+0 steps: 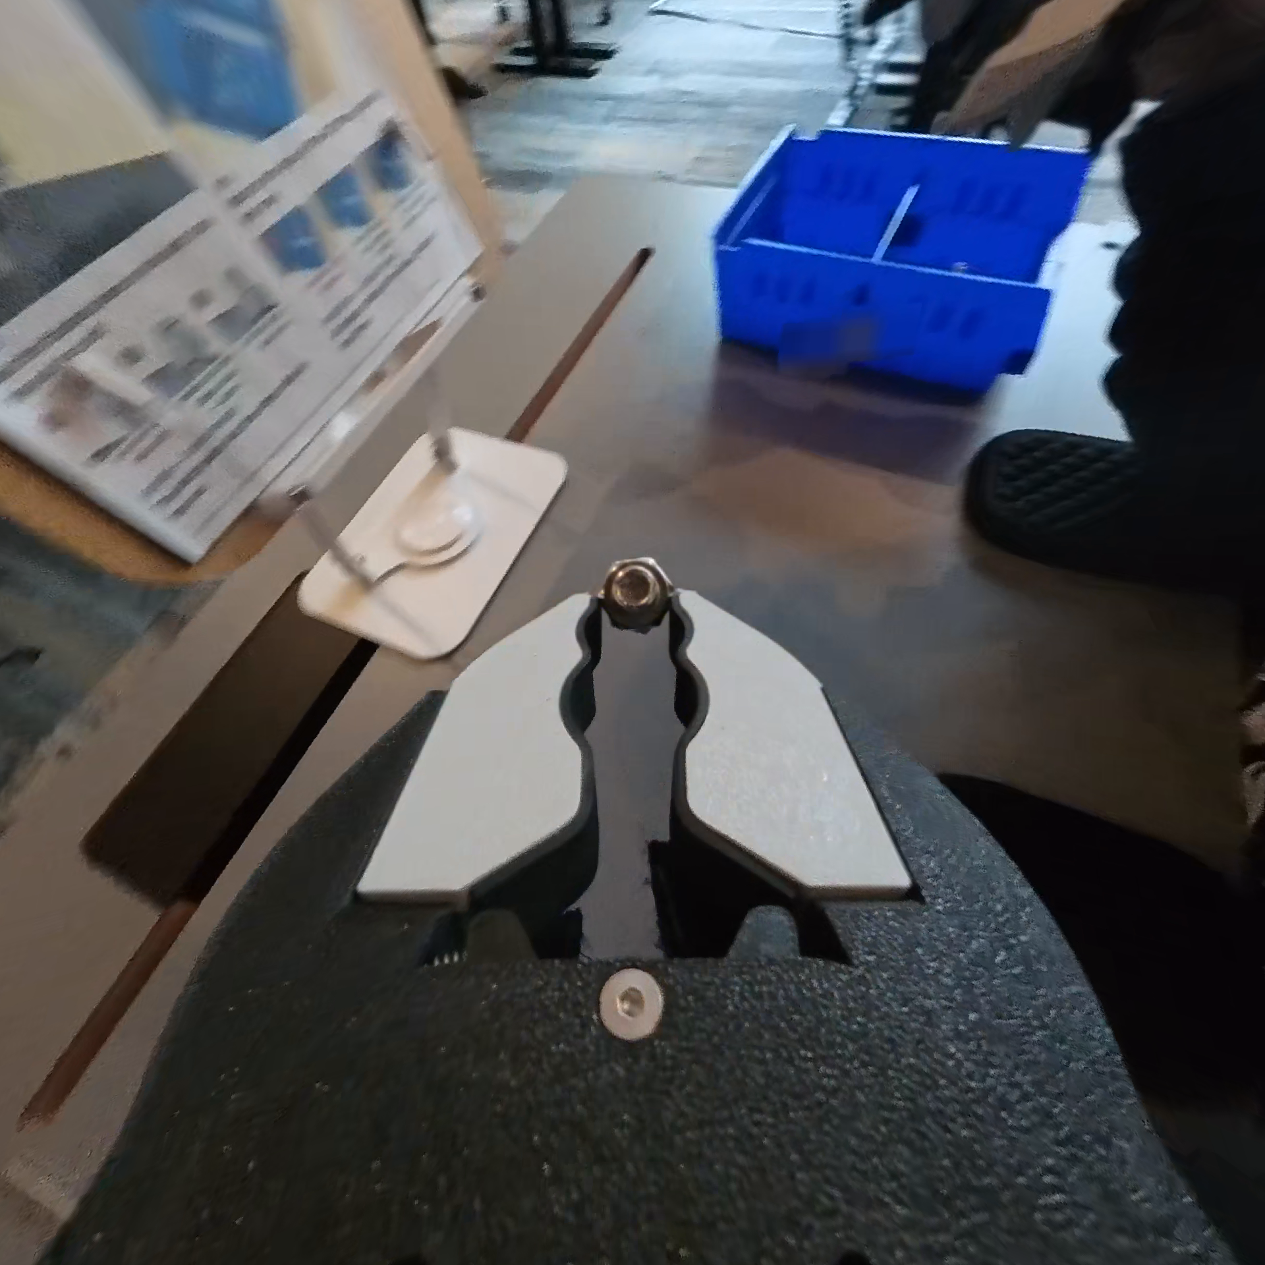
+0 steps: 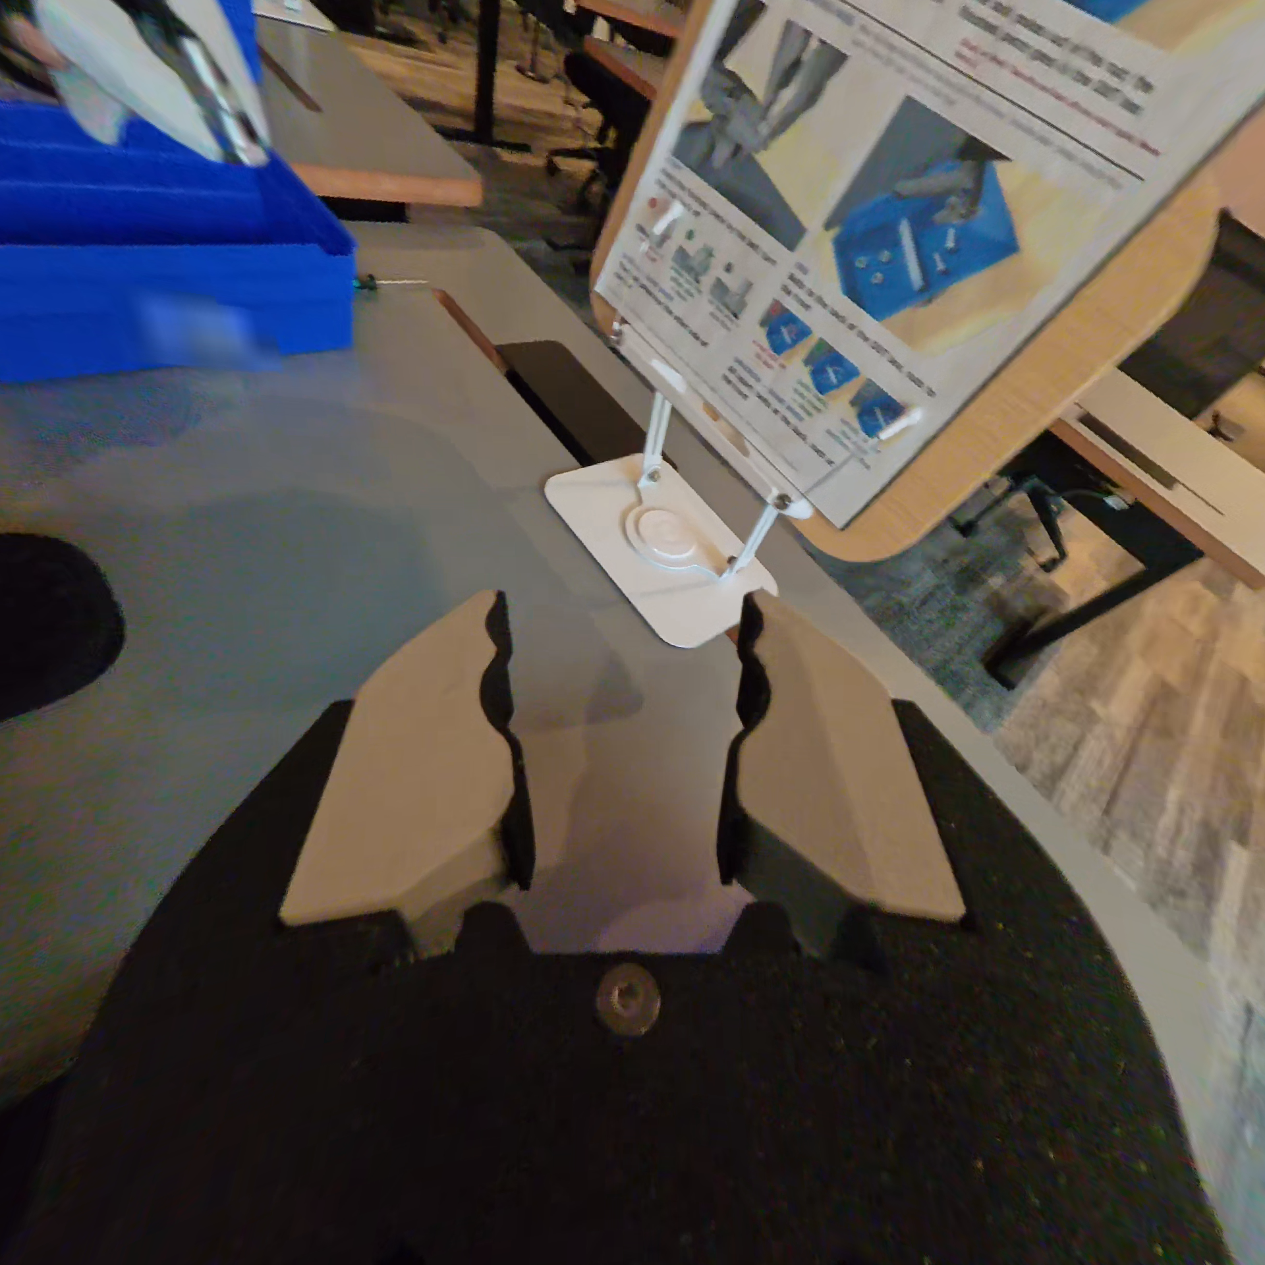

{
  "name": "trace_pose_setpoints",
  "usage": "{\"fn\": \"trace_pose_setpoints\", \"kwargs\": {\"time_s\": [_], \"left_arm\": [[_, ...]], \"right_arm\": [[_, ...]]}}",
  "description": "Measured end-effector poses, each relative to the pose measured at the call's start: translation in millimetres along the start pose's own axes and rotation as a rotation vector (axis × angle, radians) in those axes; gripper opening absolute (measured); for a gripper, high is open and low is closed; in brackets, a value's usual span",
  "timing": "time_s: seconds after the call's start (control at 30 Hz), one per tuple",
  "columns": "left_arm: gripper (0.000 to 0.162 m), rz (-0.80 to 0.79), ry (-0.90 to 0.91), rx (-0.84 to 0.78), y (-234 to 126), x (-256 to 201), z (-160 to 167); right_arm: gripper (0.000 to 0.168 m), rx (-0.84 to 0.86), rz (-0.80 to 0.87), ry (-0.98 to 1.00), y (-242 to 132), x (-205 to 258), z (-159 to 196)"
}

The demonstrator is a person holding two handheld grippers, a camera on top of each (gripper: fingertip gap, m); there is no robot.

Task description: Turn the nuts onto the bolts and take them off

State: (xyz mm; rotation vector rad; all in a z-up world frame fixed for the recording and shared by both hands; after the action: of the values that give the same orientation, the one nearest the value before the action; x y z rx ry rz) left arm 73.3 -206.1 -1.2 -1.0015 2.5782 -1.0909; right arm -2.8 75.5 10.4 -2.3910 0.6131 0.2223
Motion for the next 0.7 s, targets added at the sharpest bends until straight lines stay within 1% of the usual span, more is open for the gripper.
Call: {"fn": "trace_pose_setpoints", "kwargs": {"time_s": [0.13, 0.23, 0.37, 0.5, 0.63, 0.7], "left_arm": [[0.019, 0.13, 0.131, -0.035, 31, -47, -28], [0.019, 0.218, 0.227, -0.029, 50, -78, -34], [0.019, 0.321, 0.336, -0.034, 67, -110, -35], [0.019, 0.379, 0.42, -0.004, 76, -126, -31], [0.019, 0.462, 0.494, 0.015, 80, -138, -23], [0.019, 0.498, 0.509, 0.035, 83, -140, -17]], "right_arm": [[0.062, -0.018, -0.069, -0.083, -1, 21, -10], [0.061, -0.013, -0.118, -0.162, 0, 39, -14], [0.061, 0.019, -0.156, -0.262, 4, 60, -17], [0.058, 0.025, -0.176, -0.334, 10, 77, -26], [0.048, -0.054, -0.293, -0.439, 10, 111, -43], [0.044, -0.057, -0.371, -0.545, 10, 134, -45]]}}
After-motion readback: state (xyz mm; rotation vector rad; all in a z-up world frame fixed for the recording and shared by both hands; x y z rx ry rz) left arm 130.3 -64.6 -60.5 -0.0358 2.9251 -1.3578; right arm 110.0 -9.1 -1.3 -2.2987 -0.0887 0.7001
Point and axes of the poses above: each gripper's, where its closed fingertips meet, y out along the fingers, z out of its underside, x = y × z across the jaws, the point moved 1 cm from there along -y, back along the fingers, and after that the axes turned 14 degrees about x, right-handed, at the moved point
